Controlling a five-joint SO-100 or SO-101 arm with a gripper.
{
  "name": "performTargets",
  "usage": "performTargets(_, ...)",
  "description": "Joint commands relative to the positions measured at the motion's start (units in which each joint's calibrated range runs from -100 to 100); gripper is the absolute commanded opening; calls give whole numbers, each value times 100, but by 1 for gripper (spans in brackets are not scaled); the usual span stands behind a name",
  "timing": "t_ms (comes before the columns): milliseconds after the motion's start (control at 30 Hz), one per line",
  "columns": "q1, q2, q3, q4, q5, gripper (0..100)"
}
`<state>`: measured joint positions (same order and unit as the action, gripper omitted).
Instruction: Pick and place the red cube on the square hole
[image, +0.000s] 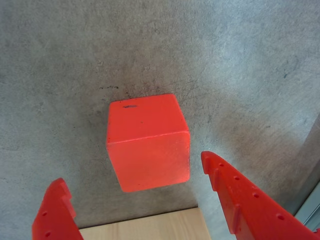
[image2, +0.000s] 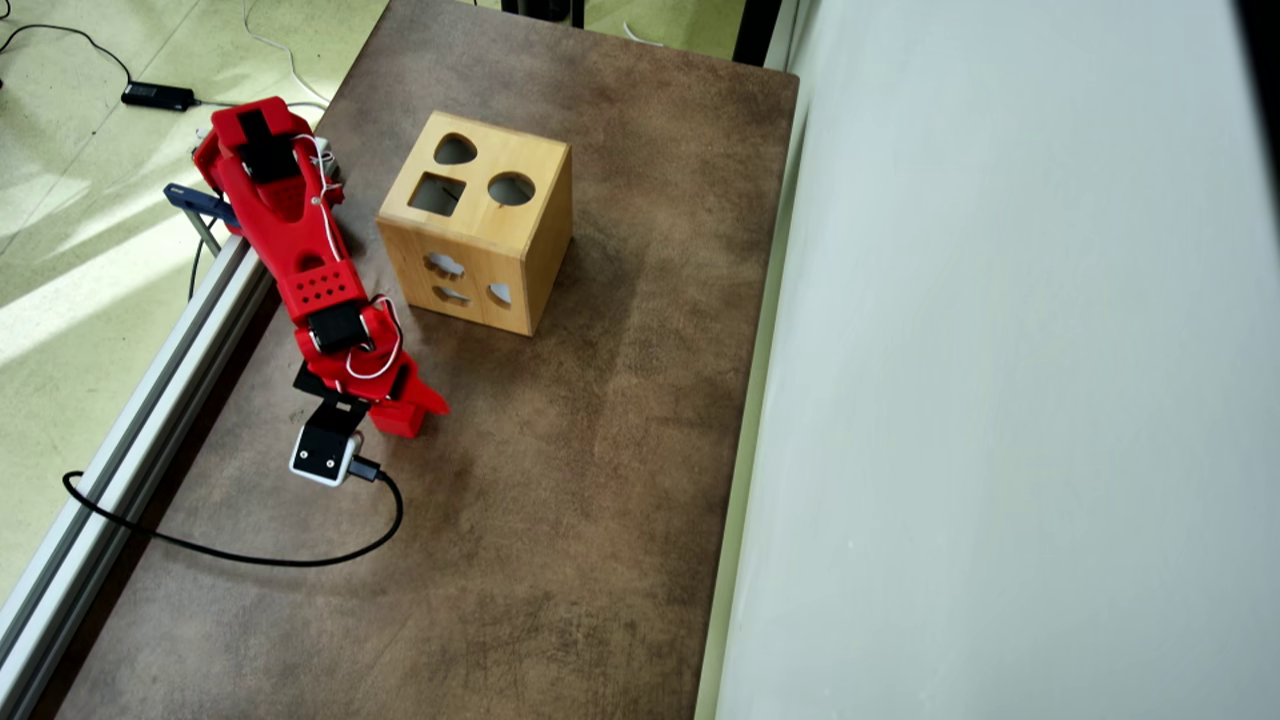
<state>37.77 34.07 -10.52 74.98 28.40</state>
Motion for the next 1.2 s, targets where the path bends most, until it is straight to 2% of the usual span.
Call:
performTargets(0, 13, -48, -254, -63, 29, 40)
performTargets(133, 13, -6, -254, -63, 29, 39)
performTargets(367, 13, 190, -263, -63, 20, 24)
performTargets(500, 13, 190, -263, -63, 0, 19)
performTargets(1167, 13, -422, -263, 41, -10, 19)
